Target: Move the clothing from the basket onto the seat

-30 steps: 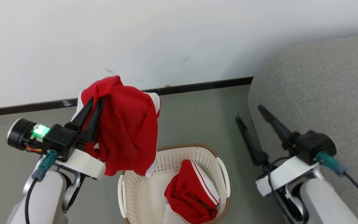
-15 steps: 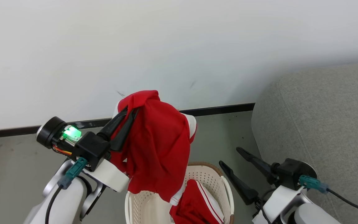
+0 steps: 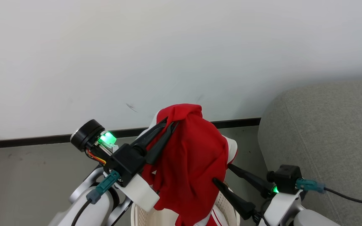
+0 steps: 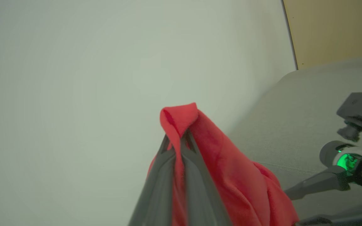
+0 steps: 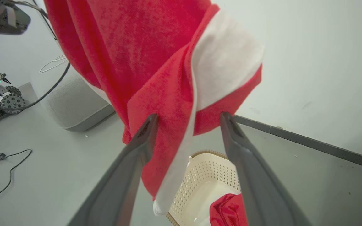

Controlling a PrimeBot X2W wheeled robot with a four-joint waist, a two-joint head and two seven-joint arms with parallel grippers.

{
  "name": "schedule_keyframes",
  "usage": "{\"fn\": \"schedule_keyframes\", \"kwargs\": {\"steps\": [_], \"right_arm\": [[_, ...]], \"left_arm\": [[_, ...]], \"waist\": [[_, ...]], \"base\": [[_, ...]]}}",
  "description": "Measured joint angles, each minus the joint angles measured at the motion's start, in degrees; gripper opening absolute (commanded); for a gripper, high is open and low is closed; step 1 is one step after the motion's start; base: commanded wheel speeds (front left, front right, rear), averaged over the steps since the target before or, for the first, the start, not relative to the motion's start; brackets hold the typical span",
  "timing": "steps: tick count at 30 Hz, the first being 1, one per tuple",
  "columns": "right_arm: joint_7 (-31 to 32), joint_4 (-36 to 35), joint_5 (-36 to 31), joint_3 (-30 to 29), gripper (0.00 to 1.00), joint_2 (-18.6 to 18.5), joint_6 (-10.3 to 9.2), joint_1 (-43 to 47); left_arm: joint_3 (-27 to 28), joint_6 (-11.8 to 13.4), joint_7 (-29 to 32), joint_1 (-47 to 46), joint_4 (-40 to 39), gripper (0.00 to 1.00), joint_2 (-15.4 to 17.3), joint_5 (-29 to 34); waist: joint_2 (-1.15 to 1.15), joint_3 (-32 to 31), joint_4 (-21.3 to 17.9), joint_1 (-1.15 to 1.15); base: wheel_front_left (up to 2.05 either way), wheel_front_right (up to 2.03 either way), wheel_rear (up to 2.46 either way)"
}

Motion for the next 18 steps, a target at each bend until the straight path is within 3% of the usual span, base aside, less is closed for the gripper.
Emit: {"fn": "schedule_keyframes", "kwargs": {"steps": [10, 16, 18], "right_arm": [[0.6, 1.6, 7.8, 9.2, 1.0, -3.1, 0.0, -6.8], [0.5, 1.8, 10.0, 13.4, 0.98, -3.0, 0.0, -10.5], [0.5, 2.1, 10.1, 14.2, 0.46, -2.8, 0.0, -11.2]], "left_arm": [[-2.9, 0.0, 2.7, -0.1, -2.8, 0.0, -0.3, -1.1], [-3.3, 0.0, 3.7, -0.2, -3.7, 0.0, -0.3, -1.6], [-3.4, 0.0, 3.8, -0.2, -3.8, 0.0, -0.3, -1.8]], "waist": [[0.0, -0.8, 2.0, 0.0], [0.0, -0.9, 3.1, 0.0], [0.0, -0.9, 3.3, 0.0]], "base": [[0.0, 0.0, 0.0], [0.0, 0.0, 0.0], [0.0, 0.0, 0.0]]}}
